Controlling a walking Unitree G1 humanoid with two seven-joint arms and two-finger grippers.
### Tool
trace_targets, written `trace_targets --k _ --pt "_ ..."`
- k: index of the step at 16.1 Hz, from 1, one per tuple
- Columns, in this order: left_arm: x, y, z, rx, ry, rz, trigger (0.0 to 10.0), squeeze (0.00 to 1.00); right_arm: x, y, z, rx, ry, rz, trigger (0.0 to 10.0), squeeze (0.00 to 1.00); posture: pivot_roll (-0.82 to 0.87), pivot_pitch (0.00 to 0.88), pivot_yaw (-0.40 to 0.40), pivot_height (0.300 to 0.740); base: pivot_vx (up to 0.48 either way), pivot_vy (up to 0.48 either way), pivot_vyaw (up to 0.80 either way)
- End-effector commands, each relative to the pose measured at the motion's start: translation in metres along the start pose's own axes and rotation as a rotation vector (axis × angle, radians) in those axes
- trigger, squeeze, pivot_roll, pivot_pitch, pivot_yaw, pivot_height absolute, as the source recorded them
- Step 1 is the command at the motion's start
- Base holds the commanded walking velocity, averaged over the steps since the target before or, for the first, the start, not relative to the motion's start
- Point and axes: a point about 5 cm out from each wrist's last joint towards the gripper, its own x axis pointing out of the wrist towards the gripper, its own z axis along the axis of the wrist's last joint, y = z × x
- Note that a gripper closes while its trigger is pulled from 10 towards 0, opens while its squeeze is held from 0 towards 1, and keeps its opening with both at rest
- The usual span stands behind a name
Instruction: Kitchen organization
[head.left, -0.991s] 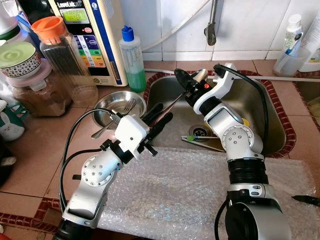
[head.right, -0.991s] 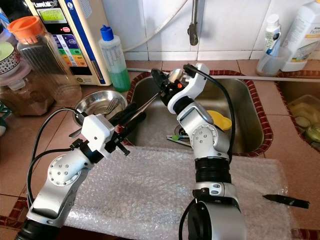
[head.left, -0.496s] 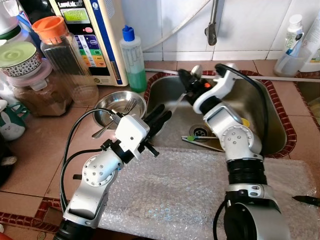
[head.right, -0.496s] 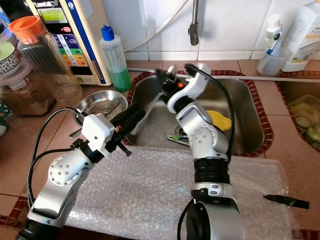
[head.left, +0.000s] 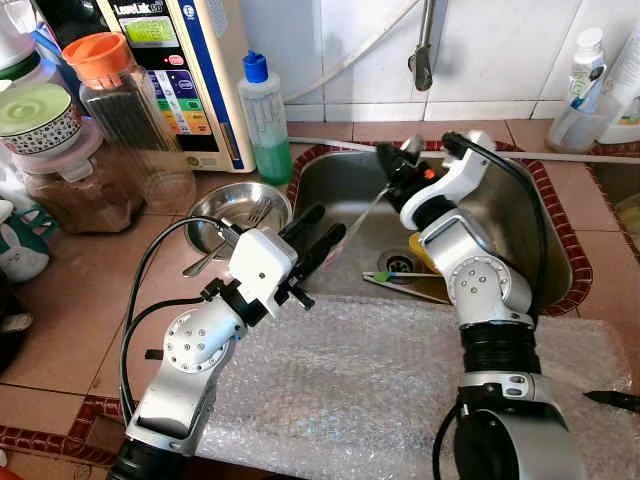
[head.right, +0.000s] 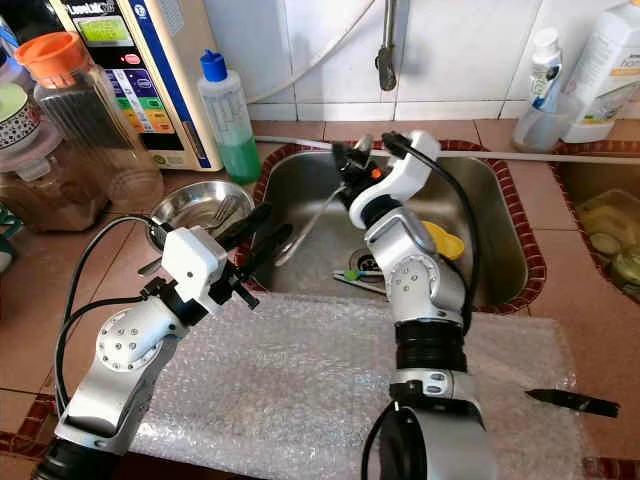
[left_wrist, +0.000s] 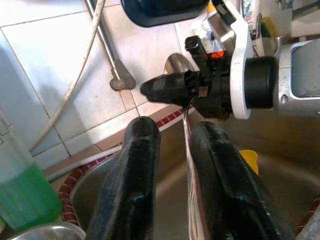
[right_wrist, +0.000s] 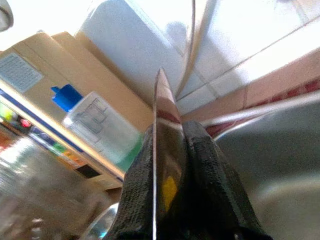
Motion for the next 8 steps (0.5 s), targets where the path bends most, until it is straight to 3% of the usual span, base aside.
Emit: trace_targets --k 1,3,5,6,7,8 --pt "-0.003 0.006 -0.002 0.003 0.019 0.016 10.0 1.00 0.000 0.000 0.004 -0.109 -0.025 0.001 0.0 0.00 -0.20 0.148 0.124 0.740 0.000 0.000 0.00" --pt "-0.008 0.012 -0.005 0.003 0.042 0.020 10.0 1.00 -0.001 -0.009 0.014 -0.295 -0.071 -0.037 0.0 0.00 -0.19 0.150 0.122 0.740 0.000 0.000 0.00" --pt "-0.011 0.019 -0.008 -0.007 0.068 0.030 10.0 1.00 -0.003 -0.018 0.021 -0.380 -0.086 -0.057 0.0 0.00 -0.19 0.152 0.124 0.740 0.000 0.000 0.00" --pt "-0.013 0.024 -0.010 -0.007 0.088 0.035 10.0 1.00 -0.004 -0.023 0.025 -0.469 -0.092 -0.064 0.0 0.00 -0.19 0.155 0.125 0.740 0.000 0.000 0.00" --pt "-0.017 0.030 -0.017 -0.016 0.144 0.010 10.0 1.00 -0.007 -0.033 0.027 -0.653 -0.069 -0.060 0.0 0.00 -0.19 0.158 0.128 0.740 0.000 0.000 0.00" --pt "-0.020 0.031 -0.021 -0.033 0.179 -0.019 10.0 1.00 -0.011 -0.040 0.025 -0.740 -0.040 -0.045 0.0 0.00 -0.19 0.159 0.128 0.740 0.000 0.000 0.00"
